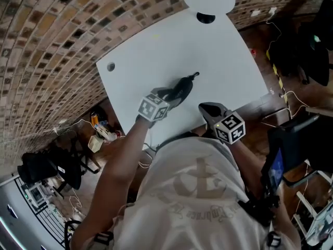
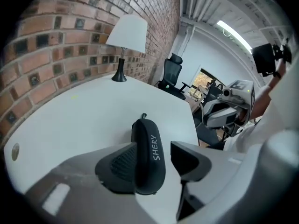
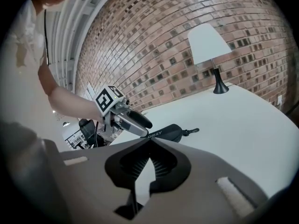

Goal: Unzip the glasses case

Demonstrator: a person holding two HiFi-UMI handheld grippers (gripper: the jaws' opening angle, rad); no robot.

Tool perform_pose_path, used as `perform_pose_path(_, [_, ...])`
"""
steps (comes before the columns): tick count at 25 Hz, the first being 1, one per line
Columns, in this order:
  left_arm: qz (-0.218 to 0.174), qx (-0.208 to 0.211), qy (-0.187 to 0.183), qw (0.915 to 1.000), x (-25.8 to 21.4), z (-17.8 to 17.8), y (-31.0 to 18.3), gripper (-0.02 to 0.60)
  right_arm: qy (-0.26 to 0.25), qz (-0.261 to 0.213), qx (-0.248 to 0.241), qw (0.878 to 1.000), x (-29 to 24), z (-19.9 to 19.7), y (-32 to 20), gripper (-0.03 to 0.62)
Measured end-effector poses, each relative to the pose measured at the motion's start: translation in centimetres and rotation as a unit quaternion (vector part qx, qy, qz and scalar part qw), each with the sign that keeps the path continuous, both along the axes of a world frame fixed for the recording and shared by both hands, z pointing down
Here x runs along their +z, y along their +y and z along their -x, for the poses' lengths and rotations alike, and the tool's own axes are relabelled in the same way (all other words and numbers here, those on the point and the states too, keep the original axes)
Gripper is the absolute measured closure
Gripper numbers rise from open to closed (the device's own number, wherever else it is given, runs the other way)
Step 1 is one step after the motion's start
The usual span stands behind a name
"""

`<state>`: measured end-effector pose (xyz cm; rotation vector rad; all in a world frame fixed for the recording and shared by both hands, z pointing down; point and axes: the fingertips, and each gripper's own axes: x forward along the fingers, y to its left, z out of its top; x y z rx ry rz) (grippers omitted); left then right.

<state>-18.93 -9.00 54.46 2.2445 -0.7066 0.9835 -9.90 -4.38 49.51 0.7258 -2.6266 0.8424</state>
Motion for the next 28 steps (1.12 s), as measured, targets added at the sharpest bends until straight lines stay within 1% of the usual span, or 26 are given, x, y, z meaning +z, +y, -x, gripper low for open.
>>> perform_pose_path(3, [0.037, 0.009, -0.012, 0.9992, 1.1, -0.2, -0.9, 0.292, 0.002, 0.009, 0.015, 1.000, 0.4, -1.3, -0.3, 0.586])
perform_pose_path(5, [0.052, 0.018, -0.024, 0.9982, 1.2, -0.5, -1.5, 0.256, 0.002, 0.014, 0.027, 1.000, 0.7, -2.2, -0.1, 0.586])
perform_pose_path(9, [0.080, 0.031, -0.049, 0.9951, 2.3, -1.0, -2.5, 0.242, 0.006, 0.023, 0.056, 0.998, 1.1, -4.9, 0.3, 0.586])
perform_pose_path(12, [0.113, 0.044, -0.072, 0.9901, 3.3, -0.9, -2.5, 0.242, 0.008, 0.030, 0.077, 0.997, 1.5, -6.4, 0.7, 0.586])
perform_pose_path(14, [0.136, 0.043, -0.078, 0.9867, 3.8, -0.8, -2.4, 0.245, 0.009, 0.033, 0.087, 0.996, 1.7, -7.2, 1.0, 0.586])
perform_pose_path(19, [0.191, 0.021, -0.069, 0.9789, 4.6, -1.0, -1.7, 0.250, 0.010, 0.039, 0.103, 0.994, 1.9, -8.4, 1.4, 0.586])
perform_pose_path(20, [0.197, 0.020, -0.070, 0.9777, 4.7, -1.1, -1.6, 0.264, 0.010, 0.040, 0.105, 0.994, 1.9, -8.6, 1.4, 0.586])
perform_pose_path(24, [0.197, 0.013, -0.081, 0.9770, 4.6, -1.3, -1.5, 0.270, 0.011, 0.040, 0.107, 0.993, 1.9, -9.1, 1.2, 0.586])
perform_pose_path(26, [0.198, -0.016, -0.069, 0.9777, 4.4, -1.3, -1.7, 0.273, 0.010, 0.041, 0.105, 0.994, 2.0, -9.1, 1.0, 0.586])
perform_pose_path(28, [0.202, -0.060, -0.043, 0.9766, 4.2, -1.5, -2.0, 0.275, 0.010, 0.042, 0.099, 0.994, 2.0, -8.8, 0.9, 0.586])
